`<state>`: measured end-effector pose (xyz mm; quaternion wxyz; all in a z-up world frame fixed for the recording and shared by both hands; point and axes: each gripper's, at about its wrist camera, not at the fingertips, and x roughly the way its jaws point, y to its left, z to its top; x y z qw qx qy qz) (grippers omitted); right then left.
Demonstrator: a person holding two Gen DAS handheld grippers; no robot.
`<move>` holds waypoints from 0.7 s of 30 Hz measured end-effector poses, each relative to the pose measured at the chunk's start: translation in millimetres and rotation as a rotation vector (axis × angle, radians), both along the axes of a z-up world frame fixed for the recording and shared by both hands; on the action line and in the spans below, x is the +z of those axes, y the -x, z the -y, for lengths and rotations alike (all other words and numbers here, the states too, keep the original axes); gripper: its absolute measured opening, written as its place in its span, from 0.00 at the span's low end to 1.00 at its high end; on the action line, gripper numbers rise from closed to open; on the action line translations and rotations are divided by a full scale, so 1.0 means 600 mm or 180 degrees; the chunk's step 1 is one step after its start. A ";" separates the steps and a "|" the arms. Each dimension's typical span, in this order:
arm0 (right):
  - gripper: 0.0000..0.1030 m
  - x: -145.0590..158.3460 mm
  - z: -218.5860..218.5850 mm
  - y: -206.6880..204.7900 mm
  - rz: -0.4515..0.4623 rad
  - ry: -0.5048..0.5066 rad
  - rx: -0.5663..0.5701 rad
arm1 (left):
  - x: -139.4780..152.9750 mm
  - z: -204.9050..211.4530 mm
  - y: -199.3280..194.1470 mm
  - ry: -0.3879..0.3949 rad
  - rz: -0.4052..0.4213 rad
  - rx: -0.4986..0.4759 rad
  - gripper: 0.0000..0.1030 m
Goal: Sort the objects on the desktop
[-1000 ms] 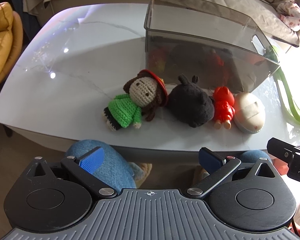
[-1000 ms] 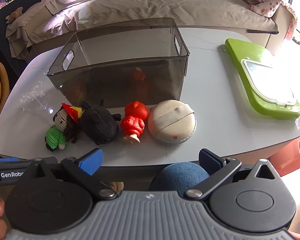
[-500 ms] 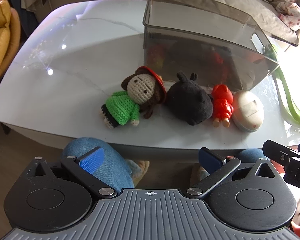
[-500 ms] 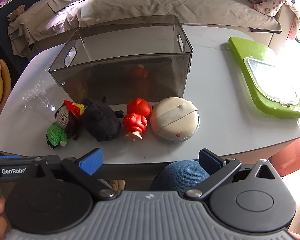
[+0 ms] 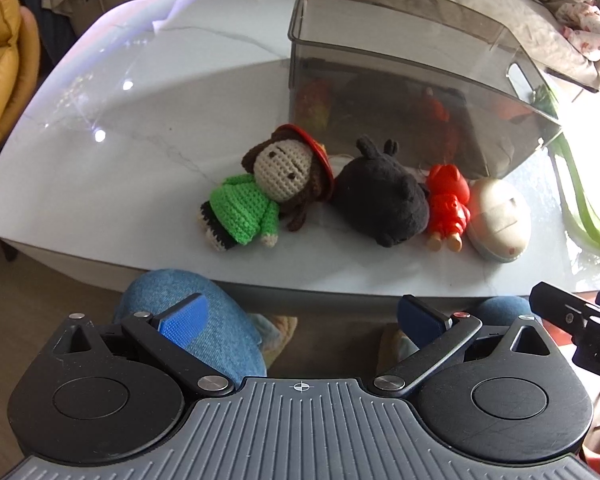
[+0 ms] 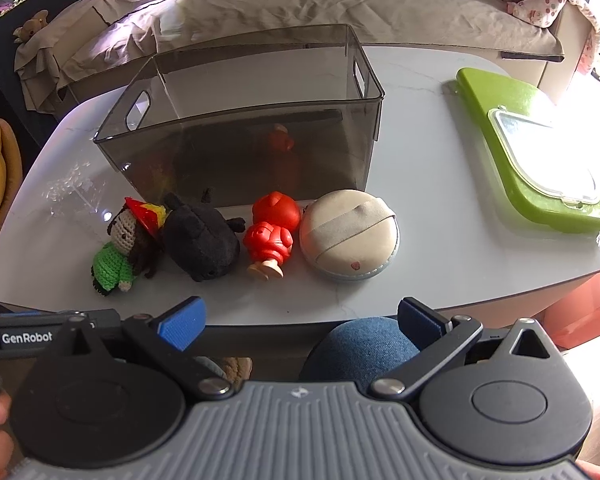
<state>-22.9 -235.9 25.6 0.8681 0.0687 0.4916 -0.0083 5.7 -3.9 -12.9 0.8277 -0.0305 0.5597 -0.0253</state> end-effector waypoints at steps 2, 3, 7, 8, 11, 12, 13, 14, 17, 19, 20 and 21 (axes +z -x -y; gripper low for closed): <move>1.00 -0.003 0.004 0.000 0.0007 -0.0035 -0.0014 | 0.001 0.001 0.000 -0.0008 0.0007 -0.0012 1.00; 1.00 -0.004 0.007 0.000 0.0007 -0.0054 -0.0023 | 0.003 0.002 0.001 -0.0010 0.0022 -0.0020 1.00; 1.00 -0.010 0.010 -0.002 -0.0015 -0.0111 -0.0027 | 0.010 0.006 0.003 -0.0015 0.0087 -0.0042 1.00; 1.00 -0.011 0.009 -0.002 -0.0020 -0.0116 -0.0022 | 0.012 0.007 0.003 -0.0024 0.0105 -0.0041 1.00; 1.00 -0.013 0.008 -0.003 -0.0057 -0.0090 -0.0039 | 0.017 0.010 0.005 -0.0042 0.0151 -0.0048 1.00; 1.00 -0.014 0.008 -0.003 -0.0073 -0.0076 -0.0052 | 0.019 0.010 0.005 -0.0037 0.0158 -0.0050 1.00; 1.00 -0.015 0.008 -0.003 -0.0083 -0.0068 -0.0060 | 0.020 0.010 0.006 -0.0025 0.0166 -0.0054 1.00; 1.00 -0.015 0.009 -0.004 -0.0089 -0.0068 -0.0064 | 0.022 0.010 0.007 -0.0015 0.0176 -0.0057 1.00; 1.00 -0.011 0.013 -0.004 -0.0078 -0.0093 -0.0079 | 0.029 0.010 0.008 -0.0032 0.0226 -0.0056 1.00; 1.00 -0.006 0.016 -0.003 -0.0057 -0.0108 -0.0096 | 0.031 0.010 0.008 -0.0047 0.0252 -0.0046 1.00; 1.00 -0.003 0.017 -0.004 -0.0043 -0.0111 -0.0102 | 0.032 0.009 0.008 -0.0051 0.0262 -0.0039 1.00; 1.00 -0.001 0.019 -0.004 -0.0029 -0.0114 -0.0106 | 0.033 0.009 0.008 -0.0045 0.0267 -0.0033 1.00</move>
